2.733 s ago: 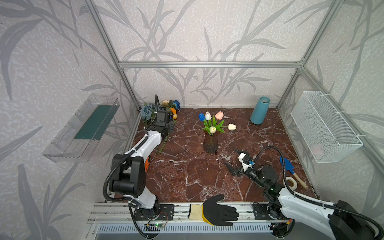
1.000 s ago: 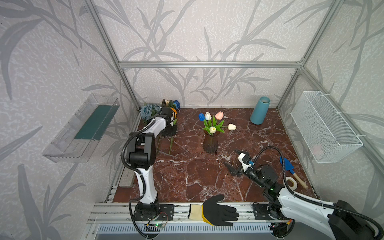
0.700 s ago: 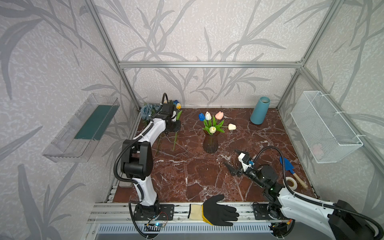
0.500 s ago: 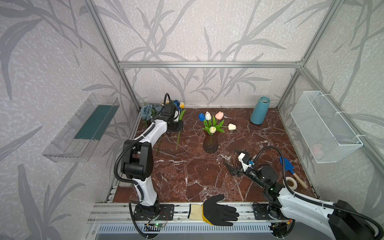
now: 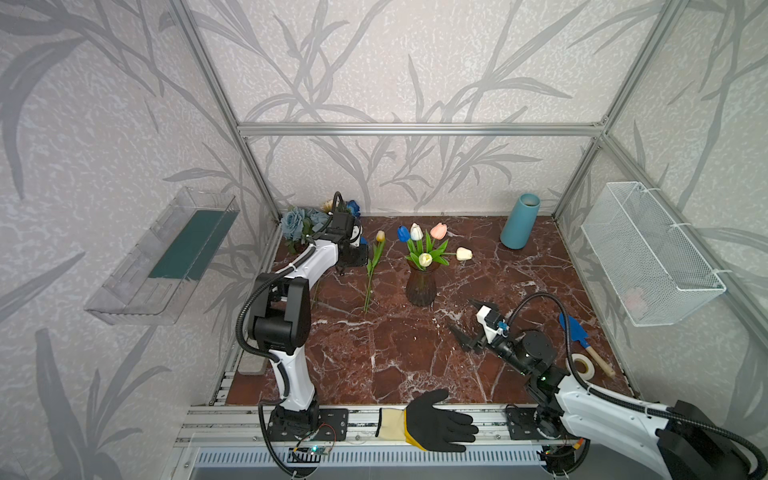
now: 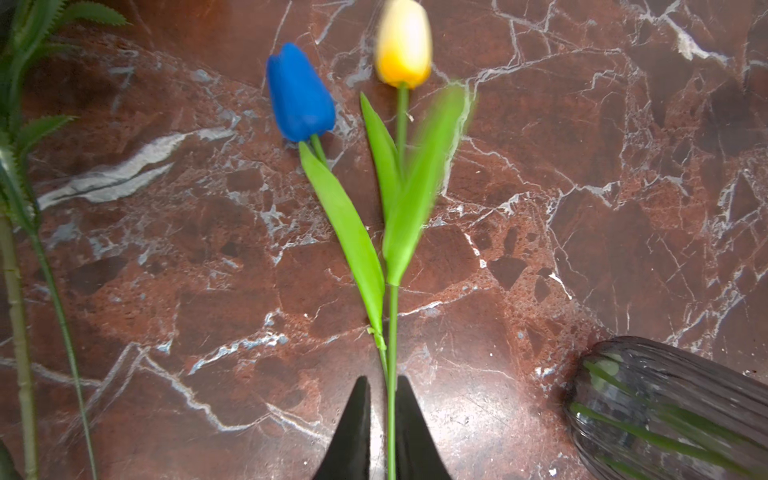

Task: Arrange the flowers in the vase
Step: 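Lower the left gripper and grasp the yellow tulip stem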

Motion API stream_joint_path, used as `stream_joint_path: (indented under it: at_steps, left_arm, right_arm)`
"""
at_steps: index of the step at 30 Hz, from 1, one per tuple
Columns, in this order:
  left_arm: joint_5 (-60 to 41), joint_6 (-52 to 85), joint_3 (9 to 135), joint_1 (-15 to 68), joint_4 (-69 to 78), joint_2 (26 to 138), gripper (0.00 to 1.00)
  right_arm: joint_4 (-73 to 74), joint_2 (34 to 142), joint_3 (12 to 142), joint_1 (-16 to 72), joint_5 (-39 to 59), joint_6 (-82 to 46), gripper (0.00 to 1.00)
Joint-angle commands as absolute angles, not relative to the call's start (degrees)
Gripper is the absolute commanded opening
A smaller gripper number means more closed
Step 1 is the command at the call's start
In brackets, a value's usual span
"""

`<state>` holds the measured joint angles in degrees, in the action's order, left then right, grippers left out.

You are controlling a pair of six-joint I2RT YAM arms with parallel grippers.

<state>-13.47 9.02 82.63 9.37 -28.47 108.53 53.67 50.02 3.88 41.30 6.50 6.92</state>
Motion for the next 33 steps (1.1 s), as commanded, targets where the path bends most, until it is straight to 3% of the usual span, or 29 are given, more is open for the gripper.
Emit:
stream_joint_path:
  at_steps: [1,5,12,33]
  left_arm:
    - [-12.0,8.5,82.9,9.6,-29.3,108.8,0.15]
    - [-12.5,8.3,84.5,9.8,-31.7,111.5,0.32]
    - [-12.0,5.3,87.5,14.1,-34.3,114.6,0.37]
    - [-5.2,2.4,99.1,15.7,-41.1,127.3,0.35]
  right_arm:
    - [55.0,50.3,4.1,41.6,6.8,6.5,0.91]
    - [55.0,50.3,4.2,41.6,6.8,6.5,0.91]
    - [55.2,50.8,4.3,41.6,6.9,6.4,0.91]
    - [54.5,49.8,4.2,41.6,6.9,6.7,0.91]
